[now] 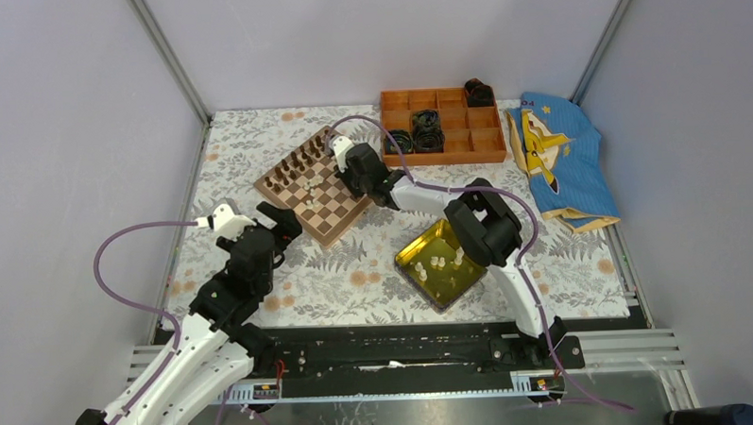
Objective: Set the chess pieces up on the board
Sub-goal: Place the chess piece on the chessboard.
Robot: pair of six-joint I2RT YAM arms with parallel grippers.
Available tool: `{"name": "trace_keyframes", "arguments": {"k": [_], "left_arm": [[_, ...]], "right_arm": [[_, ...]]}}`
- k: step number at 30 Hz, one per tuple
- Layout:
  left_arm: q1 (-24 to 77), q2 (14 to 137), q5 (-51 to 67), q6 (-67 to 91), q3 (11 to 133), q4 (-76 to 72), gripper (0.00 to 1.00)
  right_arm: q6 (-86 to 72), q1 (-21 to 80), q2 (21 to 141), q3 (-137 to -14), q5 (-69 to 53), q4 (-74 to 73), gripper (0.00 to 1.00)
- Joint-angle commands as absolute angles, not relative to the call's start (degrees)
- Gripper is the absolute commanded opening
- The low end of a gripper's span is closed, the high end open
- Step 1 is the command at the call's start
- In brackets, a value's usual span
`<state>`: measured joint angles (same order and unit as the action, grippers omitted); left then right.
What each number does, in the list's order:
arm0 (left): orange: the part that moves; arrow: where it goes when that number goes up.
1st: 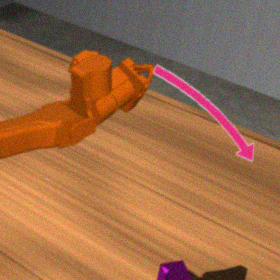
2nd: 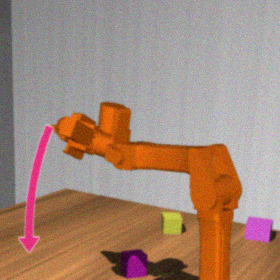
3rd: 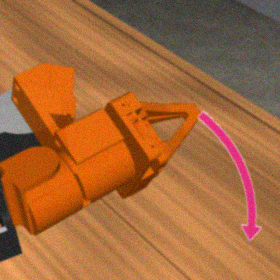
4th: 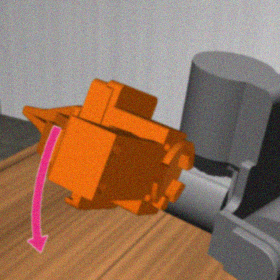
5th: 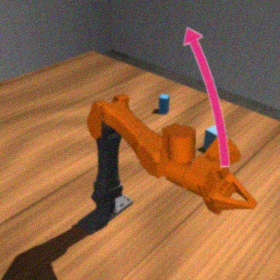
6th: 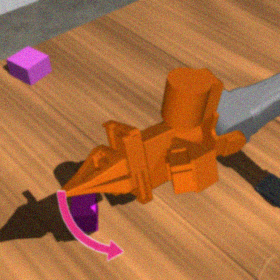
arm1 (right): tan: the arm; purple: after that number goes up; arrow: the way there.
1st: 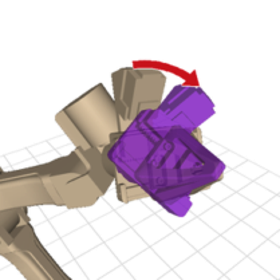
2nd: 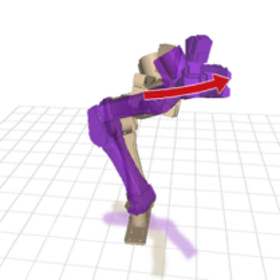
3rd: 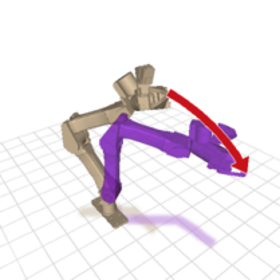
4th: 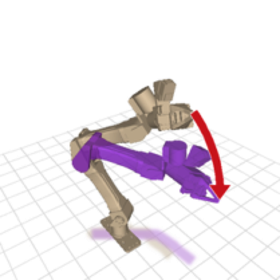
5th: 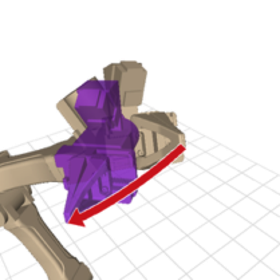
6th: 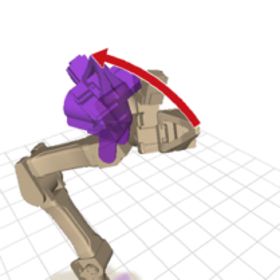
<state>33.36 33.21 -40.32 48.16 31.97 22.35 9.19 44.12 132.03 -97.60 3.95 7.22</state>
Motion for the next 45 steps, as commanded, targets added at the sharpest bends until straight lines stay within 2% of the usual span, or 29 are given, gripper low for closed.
{"name": "trace_keyframes", "arguments": {"k": [1,34,37,40,43,45], "left_arm": [[33.65,33.13,-40.43,48.87,31.55,21.84,0.99],[33.62,32.87,-39.9,49.04,31.47,21.93,0.99],[33.66,32.7,-39.84,49.13,31.38,21.89,0.99],[33.66,32.65,-39.81,49.13,31.38,21.99,0.99],[33.66,32.68,-39.81,49.09,31.38,22.05,0.99],[33.64,32.61,-39.82,49.13,31.38,22.01,0.99]], "right_arm": [[8.38,43.1,127.73,-97.02,5.54,9.29,0.0],[7.22,42.25,125.82,-94.34,5.87,9.31,0.0],[7.13,42.2,125.92,-94.57,5.69,9.03,0.1],[7.12,42.26,125.72,-94.55,5.83,9.18,0.33],[7.29,42.24,125.3,-94.65,5.76,9.38,0.42],[7.46,42.25,125.12,-94.98,5.48,9.26,0.43]]}}
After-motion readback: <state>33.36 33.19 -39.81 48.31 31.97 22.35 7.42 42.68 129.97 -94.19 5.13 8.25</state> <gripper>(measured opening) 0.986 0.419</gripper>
